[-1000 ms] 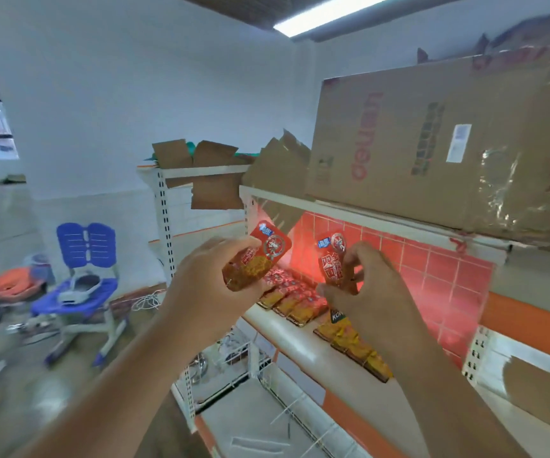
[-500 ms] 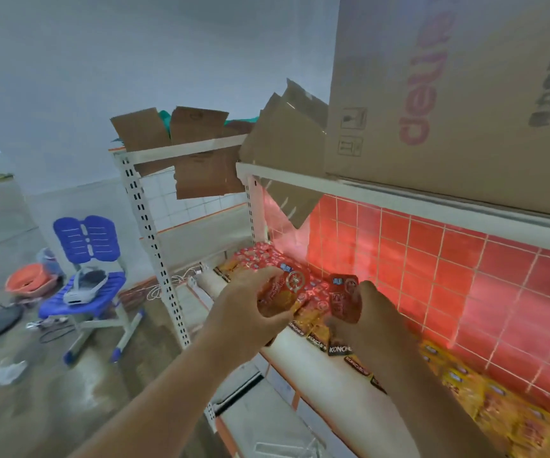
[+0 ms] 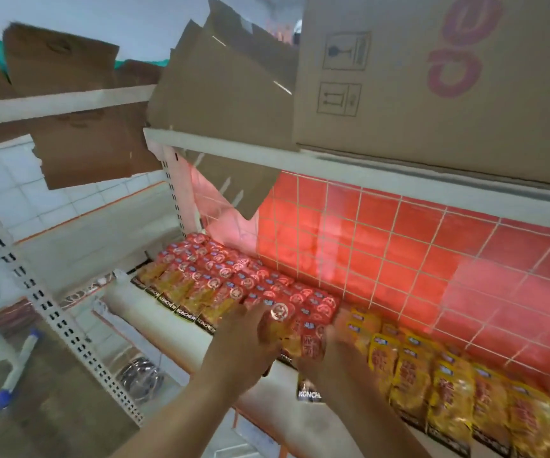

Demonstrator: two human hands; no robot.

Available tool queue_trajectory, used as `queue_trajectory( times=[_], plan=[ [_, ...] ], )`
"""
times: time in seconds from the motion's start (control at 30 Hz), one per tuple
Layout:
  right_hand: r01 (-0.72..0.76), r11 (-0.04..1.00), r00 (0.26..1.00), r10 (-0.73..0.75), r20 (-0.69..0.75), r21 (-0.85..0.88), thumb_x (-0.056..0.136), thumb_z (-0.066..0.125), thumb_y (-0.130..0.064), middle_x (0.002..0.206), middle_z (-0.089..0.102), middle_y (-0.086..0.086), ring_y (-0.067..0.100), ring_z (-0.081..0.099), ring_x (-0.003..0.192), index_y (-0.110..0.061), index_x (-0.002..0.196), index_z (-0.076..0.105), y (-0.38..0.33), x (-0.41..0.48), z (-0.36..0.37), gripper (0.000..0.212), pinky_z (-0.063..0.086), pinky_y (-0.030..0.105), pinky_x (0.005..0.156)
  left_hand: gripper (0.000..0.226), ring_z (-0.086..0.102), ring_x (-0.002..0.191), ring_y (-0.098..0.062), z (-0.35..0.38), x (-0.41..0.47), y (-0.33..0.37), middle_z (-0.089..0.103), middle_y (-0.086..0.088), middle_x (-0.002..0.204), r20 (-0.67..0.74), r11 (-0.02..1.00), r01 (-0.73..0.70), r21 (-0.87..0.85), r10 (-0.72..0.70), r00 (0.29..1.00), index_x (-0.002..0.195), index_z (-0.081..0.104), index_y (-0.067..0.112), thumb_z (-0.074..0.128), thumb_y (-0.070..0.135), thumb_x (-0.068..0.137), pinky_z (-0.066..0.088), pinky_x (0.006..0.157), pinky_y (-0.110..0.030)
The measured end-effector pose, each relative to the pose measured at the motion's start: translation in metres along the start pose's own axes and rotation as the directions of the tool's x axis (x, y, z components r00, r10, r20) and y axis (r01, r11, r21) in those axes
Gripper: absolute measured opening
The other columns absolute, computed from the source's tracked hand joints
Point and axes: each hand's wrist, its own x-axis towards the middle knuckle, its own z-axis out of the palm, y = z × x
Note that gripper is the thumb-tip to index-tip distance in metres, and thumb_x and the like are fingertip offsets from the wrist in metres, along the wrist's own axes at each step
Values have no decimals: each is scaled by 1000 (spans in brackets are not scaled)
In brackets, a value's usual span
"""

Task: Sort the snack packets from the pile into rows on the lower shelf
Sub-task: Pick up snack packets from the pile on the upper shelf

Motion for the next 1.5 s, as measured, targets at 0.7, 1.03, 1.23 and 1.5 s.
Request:
queue_trajectory(
  times=[0.7,1.03,1.23,1.5],
  plan=[
    [-322,944,902,286,-324,-63,72,86,-45,149,51,-6,17,72,95,-47,137,13,-43,38,79,98,58,30,86,76,64,105,-29,50,68,-87,67,-8,117,172,907,-417,55,403,899,136,66,16,79,59,74,58,92,-39],
    [-397,917,867,365,-340,-27,71,89,-48,142,56,-6,19,70,103,-48,140,14,-52,37,83,102,59,40,91,55,71,92,-22,44,73,-85,68,-2,112,206,907,-421,0,412,888,128,66,20,79,47,83,62,80,-32],
    [-438,899,853,422,-308,18,70,92,-38,124,66,-8,18,71,97,-44,153,8,-52,36,81,118,58,34,88,49,71,80,-24,39,79,-78,68,-2,104,226,902,-426,75,400,888,126,68,21,77,44,84,61,68,-36],
    [-499,860,852,465,-241,-104,76,84,-51,127,61,-1,24,67,106,-34,141,25,-54,40,79,89,56,40,95,47,69,72,-21,35,85,-72,71,0,94,203,886,-447,123,418,886,122,71,21,73,51,87,58,61,-33]
  ],
)
